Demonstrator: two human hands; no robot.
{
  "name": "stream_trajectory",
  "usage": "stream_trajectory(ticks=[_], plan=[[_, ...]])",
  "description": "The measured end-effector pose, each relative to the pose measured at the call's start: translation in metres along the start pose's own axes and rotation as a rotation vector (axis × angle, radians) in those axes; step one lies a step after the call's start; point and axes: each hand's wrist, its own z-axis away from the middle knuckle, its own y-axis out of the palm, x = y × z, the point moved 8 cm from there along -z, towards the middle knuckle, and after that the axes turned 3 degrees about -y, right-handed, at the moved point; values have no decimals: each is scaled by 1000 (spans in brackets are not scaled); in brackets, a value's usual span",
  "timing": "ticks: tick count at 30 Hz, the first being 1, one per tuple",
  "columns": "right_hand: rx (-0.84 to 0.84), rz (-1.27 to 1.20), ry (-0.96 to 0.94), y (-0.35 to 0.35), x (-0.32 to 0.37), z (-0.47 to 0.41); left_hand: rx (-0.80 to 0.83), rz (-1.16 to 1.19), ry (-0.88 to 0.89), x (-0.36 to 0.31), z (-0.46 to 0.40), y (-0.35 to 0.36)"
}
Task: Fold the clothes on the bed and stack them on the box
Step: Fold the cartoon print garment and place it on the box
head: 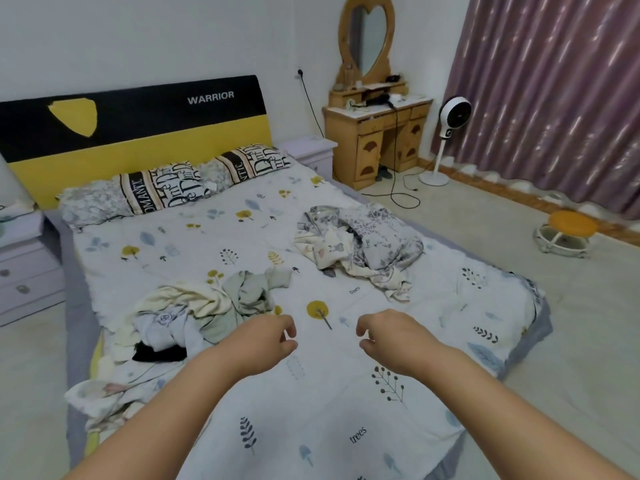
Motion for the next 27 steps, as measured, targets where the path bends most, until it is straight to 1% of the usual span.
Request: stream_trajectory(ticks=[6, 12, 18, 23, 27], plan=[[9, -1, 29, -8, -3, -31, 30, -4, 26, 10, -36, -5], [9, 16, 7, -21, 1, -63, 38, 40, -5, 31, -56, -11], [16, 51, -79, -28, 15, -103, -38, 96, -72, 53, -71, -29], [12, 70, -207, -41, 27, -137, -89, 131, -164, 64, -77, -41], [39, 111, -313, -51, 28, -163, -150, 165, -253, 67, -84, -52]])
